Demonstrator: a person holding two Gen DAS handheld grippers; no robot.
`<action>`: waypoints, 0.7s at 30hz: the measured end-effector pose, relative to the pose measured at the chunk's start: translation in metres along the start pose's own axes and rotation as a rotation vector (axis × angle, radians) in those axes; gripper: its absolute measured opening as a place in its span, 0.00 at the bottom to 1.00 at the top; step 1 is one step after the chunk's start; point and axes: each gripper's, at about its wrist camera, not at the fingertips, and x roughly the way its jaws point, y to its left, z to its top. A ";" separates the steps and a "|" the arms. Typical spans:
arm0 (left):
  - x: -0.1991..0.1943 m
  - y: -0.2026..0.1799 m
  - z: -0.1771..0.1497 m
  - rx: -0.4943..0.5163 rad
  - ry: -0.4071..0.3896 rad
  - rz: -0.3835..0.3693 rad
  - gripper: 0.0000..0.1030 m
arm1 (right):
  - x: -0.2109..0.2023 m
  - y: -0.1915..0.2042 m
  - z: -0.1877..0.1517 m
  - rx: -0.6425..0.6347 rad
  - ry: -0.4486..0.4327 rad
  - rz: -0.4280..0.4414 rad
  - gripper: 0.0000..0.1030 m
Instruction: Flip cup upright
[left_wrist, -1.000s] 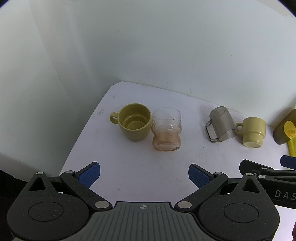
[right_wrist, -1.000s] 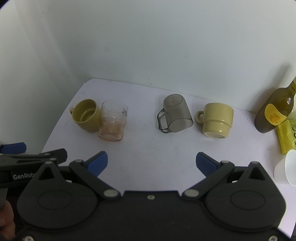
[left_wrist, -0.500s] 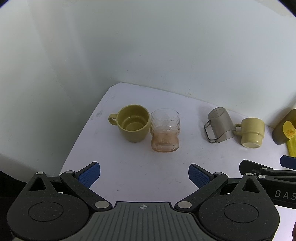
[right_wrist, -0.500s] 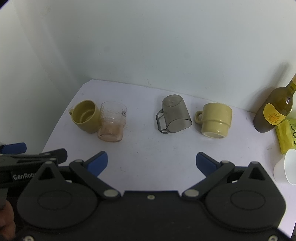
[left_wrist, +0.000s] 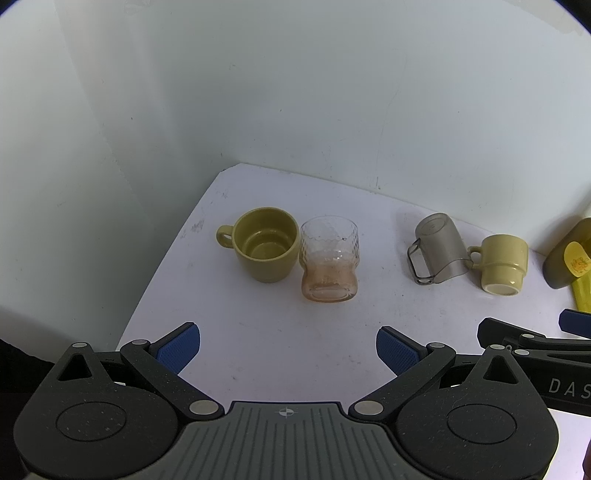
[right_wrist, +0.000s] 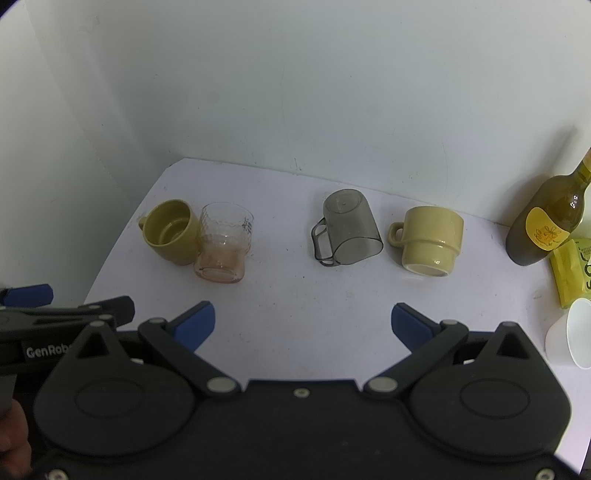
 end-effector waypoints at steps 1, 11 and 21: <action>0.000 0.001 0.000 -0.001 0.000 0.000 1.00 | 0.000 0.000 0.000 0.000 0.001 -0.001 1.00; 0.000 0.001 0.000 -0.001 0.000 -0.001 1.00 | -0.001 0.001 0.001 -0.001 -0.002 -0.002 1.00; -0.001 0.002 0.000 -0.002 0.001 -0.001 1.00 | -0.003 0.002 0.001 -0.003 -0.001 -0.003 1.00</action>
